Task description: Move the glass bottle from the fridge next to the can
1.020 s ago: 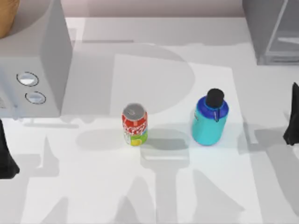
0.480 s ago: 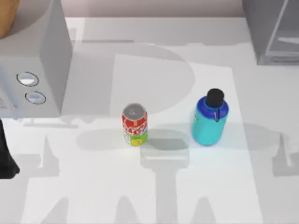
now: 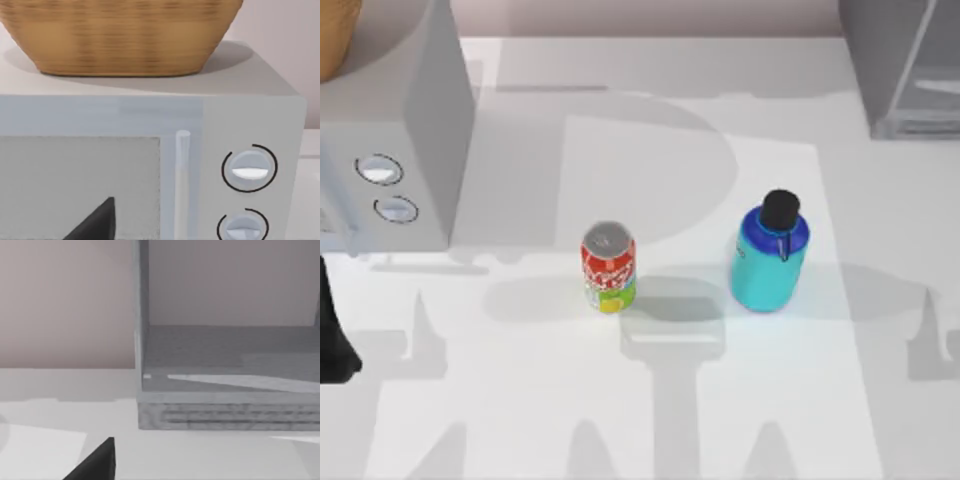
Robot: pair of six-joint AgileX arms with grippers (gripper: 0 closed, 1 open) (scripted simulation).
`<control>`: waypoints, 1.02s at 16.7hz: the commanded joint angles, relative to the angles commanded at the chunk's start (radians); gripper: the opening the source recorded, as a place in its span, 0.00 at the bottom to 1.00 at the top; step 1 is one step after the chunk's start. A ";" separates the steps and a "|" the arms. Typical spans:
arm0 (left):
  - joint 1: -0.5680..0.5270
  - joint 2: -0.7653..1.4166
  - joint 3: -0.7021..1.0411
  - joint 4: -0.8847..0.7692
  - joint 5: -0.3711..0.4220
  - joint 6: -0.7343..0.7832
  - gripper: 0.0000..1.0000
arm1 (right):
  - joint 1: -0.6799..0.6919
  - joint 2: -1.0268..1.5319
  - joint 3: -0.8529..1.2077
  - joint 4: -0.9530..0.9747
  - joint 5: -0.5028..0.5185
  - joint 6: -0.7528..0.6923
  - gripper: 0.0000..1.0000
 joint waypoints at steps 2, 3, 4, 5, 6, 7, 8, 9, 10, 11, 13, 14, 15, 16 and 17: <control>0.000 0.000 0.000 0.000 0.000 0.000 1.00 | -0.001 -0.027 0.022 -0.033 0.001 -0.001 1.00; 0.000 0.000 0.000 0.000 0.000 0.000 1.00 | -0.001 -0.050 0.042 -0.065 0.001 -0.001 1.00; 0.000 0.000 0.000 0.000 0.000 0.000 1.00 | -0.001 -0.080 0.066 -0.108 0.001 -0.001 1.00; 0.000 0.000 0.000 0.000 0.000 0.000 1.00 | -0.001 -0.113 0.094 -0.161 0.000 -0.002 1.00; 0.000 0.000 0.000 0.000 0.000 0.000 1.00 | -0.001 -0.151 0.125 -0.225 0.000 -0.002 1.00; 0.000 0.000 0.000 0.000 0.000 0.000 1.00 | -0.001 -0.192 0.159 -0.300 -0.001 -0.002 1.00; 0.000 0.000 0.000 0.000 0.000 0.000 1.00 | -0.001 -0.235 0.194 -0.382 -0.001 -0.003 1.00; 0.000 0.000 0.000 0.000 0.000 0.000 1.00 | -0.001 -0.280 0.231 -0.470 -0.002 -0.003 1.00; 0.000 0.000 0.000 0.000 0.000 0.000 1.00 | -0.001 -0.327 0.269 -0.561 -0.003 -0.003 1.00; 0.000 0.000 0.000 0.000 0.000 0.000 1.00 | -0.001 -0.374 0.307 -0.655 -0.003 -0.004 1.00; 0.000 0.000 0.000 0.000 0.000 0.000 1.00 | -0.001 -0.469 0.385 -0.844 -0.003 -0.004 1.00; 0.000 0.000 0.000 0.000 0.000 0.000 1.00 | -0.002 -0.516 0.424 -0.936 -0.003 -0.005 1.00; 0.000 0.000 0.000 0.000 0.000 0.000 1.00 | -0.003 -0.562 0.461 -1.025 -0.003 -0.006 1.00; 0.000 0.000 0.000 0.000 0.000 0.000 1.00 | -0.003 -0.605 0.496 -1.109 -0.003 -0.006 1.00; 0.000 0.000 0.000 0.000 0.000 0.000 1.00 | -0.004 -0.645 0.529 -1.187 -0.003 -0.007 1.00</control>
